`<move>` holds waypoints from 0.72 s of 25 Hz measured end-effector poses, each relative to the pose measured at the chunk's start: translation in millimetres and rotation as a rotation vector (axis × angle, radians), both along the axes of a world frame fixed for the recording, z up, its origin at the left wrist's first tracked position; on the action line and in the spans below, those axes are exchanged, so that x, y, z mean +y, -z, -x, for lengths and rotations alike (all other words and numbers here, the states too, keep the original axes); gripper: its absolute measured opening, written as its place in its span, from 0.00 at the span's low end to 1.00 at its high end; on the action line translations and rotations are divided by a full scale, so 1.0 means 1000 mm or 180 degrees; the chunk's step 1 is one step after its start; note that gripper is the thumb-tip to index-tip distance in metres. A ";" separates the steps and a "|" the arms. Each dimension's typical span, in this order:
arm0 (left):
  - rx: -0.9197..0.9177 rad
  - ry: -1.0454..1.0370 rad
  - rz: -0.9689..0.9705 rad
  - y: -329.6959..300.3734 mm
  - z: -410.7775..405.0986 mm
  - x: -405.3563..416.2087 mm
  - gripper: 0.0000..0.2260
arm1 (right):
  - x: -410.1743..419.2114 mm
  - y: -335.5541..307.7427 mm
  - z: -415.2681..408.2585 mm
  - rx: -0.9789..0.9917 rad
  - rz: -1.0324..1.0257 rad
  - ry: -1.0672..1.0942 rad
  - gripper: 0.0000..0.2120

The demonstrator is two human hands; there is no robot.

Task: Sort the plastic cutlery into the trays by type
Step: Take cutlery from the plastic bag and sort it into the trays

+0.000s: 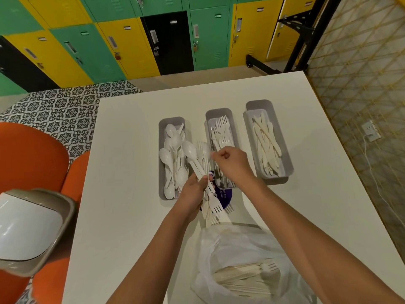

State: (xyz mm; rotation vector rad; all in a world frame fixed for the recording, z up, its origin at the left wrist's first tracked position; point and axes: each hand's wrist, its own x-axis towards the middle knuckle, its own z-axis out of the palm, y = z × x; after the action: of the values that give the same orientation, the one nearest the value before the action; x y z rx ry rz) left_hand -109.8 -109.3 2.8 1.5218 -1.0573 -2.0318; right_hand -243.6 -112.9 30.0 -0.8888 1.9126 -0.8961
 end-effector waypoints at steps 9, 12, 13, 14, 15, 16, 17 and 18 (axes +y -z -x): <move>0.0025 0.0385 0.0211 -0.017 -0.006 0.011 0.15 | 0.023 0.004 -0.022 -0.0346 -0.0366 -0.0003 0.11; -0.0447 0.0588 0.0560 -0.021 -0.007 0.017 0.15 | 0.029 0.002 -0.027 -0.0233 -0.0526 -0.0063 0.11; -0.0563 0.0638 0.0626 -0.018 -0.009 0.018 0.16 | 0.030 0.001 -0.028 -0.0314 -0.0560 -0.0064 0.10; -0.0614 0.0668 0.0639 -0.015 -0.012 0.019 0.18 | 0.031 0.000 -0.028 -0.0426 -0.0582 -0.0068 0.09; -0.0640 0.0686 0.0635 -0.012 -0.014 0.019 0.19 | 0.031 -0.002 -0.028 -0.0517 -0.0595 -0.0082 0.08; -0.0631 0.0686 0.0665 -0.013 -0.017 0.021 0.20 | 0.031 -0.003 -0.028 -0.0535 -0.0610 -0.0110 0.07; -0.0605 0.0655 0.0678 -0.017 -0.018 0.023 0.19 | 0.031 -0.004 -0.028 -0.0500 -0.0616 -0.0144 0.07; -0.0569 0.0595 0.0664 -0.018 -0.020 0.024 0.17 | 0.031 -0.005 -0.029 -0.0444 -0.0616 -0.0183 0.06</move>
State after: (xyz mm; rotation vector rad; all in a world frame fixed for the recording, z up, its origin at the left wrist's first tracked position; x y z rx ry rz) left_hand -90.2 -85.7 21.1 1.5668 -1.4818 -1.8572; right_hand -214.9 -81.5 35.0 -0.7426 1.8092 -0.7064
